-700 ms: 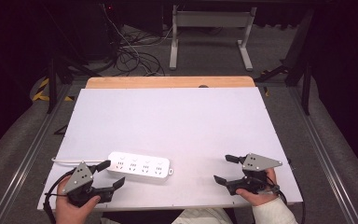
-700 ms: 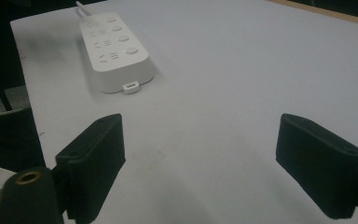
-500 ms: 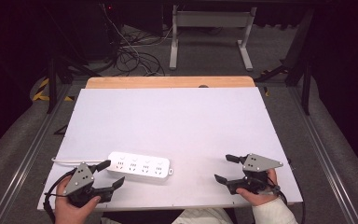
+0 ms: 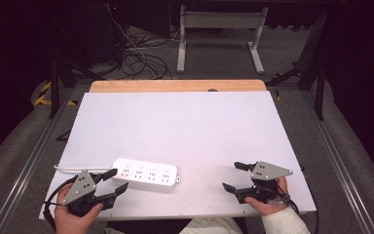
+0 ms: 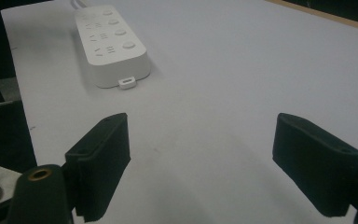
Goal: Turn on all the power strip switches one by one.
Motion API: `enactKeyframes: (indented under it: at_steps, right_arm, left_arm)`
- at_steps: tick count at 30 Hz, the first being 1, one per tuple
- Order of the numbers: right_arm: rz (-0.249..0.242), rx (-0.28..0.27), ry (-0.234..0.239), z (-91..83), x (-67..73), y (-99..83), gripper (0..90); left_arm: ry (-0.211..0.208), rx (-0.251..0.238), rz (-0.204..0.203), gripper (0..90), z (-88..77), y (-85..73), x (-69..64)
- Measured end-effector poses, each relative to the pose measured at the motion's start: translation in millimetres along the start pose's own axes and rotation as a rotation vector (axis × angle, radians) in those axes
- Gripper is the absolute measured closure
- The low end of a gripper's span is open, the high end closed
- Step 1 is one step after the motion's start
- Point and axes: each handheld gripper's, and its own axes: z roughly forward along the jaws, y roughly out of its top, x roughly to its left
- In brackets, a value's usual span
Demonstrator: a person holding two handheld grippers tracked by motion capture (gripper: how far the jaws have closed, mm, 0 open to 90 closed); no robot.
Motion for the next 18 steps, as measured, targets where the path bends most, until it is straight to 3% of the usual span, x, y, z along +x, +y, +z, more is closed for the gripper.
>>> enactKeyframes:
  at_steps: [2, 5, 13, 18]
  right_arm:
    - [0.001, 0.0, 0.001, 0.0, -0.3, -0.1, 19.7]
    - [0.001, 0.003, 0.0, 0.3, -0.6, -0.6, 20.1]
    - [-0.013, 0.019, 0.004, 3.5, 1.8, -0.8, 20.3]
    - [-0.006, 0.01, 0.008, 3.1, 1.5, -0.9, 20.7]
  left_arm:
    - [-0.004, -0.001, -0.008, 48.9, -0.9, 3.1, 0.5]
    - [-0.001, 0.009, -0.013, 64.5, -1.7, 10.0, 3.3]
    - [0.005, 0.035, -0.027, 89.7, -4.8, 17.3, 8.4]
    - [-0.013, 0.032, -0.054, 90.0, -4.8, 21.9, 10.5]
